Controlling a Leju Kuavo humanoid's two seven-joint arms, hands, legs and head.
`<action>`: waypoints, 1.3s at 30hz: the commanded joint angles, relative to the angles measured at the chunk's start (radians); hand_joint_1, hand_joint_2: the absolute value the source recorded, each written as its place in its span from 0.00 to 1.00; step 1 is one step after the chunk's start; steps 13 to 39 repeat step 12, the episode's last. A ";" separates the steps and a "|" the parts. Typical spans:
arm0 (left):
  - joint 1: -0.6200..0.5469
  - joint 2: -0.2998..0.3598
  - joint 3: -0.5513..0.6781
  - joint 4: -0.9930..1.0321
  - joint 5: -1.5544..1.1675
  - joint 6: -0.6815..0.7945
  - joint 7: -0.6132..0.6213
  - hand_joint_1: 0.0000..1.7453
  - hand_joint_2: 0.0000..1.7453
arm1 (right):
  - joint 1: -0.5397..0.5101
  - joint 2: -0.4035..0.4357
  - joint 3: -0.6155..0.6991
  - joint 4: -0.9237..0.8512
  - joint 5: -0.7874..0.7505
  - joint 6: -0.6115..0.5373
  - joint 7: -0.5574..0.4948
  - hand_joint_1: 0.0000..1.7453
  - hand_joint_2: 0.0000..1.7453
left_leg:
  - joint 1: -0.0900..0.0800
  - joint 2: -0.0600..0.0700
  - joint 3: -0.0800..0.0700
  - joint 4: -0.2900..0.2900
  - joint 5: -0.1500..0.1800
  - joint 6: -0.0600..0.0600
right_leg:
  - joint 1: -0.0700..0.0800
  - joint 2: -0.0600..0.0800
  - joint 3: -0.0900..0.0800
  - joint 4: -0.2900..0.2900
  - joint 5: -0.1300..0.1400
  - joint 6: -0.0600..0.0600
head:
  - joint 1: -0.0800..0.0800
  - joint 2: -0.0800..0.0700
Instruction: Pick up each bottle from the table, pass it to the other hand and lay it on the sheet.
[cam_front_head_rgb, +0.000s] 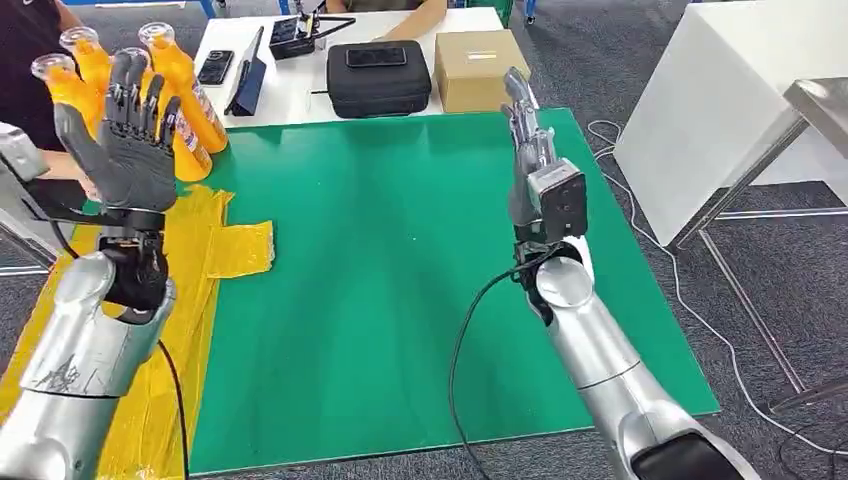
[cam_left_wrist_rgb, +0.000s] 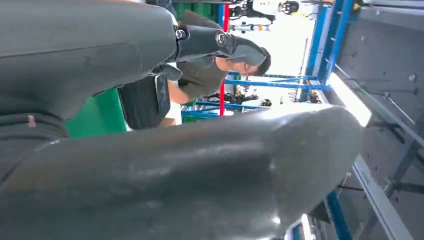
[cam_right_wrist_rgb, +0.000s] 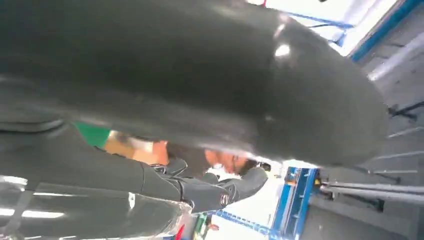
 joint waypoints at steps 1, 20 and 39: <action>0.070 -0.068 -0.016 -0.060 -0.186 0.152 -0.016 0.00 0.00 | 0.218 0.020 -0.093 -0.284 0.102 -0.047 0.118 0.00 0.00 | 0.000 -0.001 0.003 -0.001 -0.002 -0.002 | 0.000 -0.002 0.004 -0.001 -0.002 0.000 | 0.000 0.000; 0.172 -0.128 0.078 -0.174 -0.263 -0.014 0.054 0.00 0.00 | 0.314 0.056 -0.178 -0.370 0.180 -0.035 0.174 0.00 0.00 | 0.000 0.001 0.001 0.000 -0.004 -0.002 | 0.000 0.000 0.002 -0.001 -0.004 0.002 | 0.000 0.000; 0.172 -0.128 0.078 -0.174 -0.263 -0.014 0.054 0.00 0.00 | 0.314 0.056 -0.178 -0.370 0.180 -0.035 0.174 0.00 0.00 | 0.000 0.001 0.001 0.000 -0.004 -0.002 | 0.000 0.000 0.002 -0.001 -0.004 0.002 | 0.000 0.000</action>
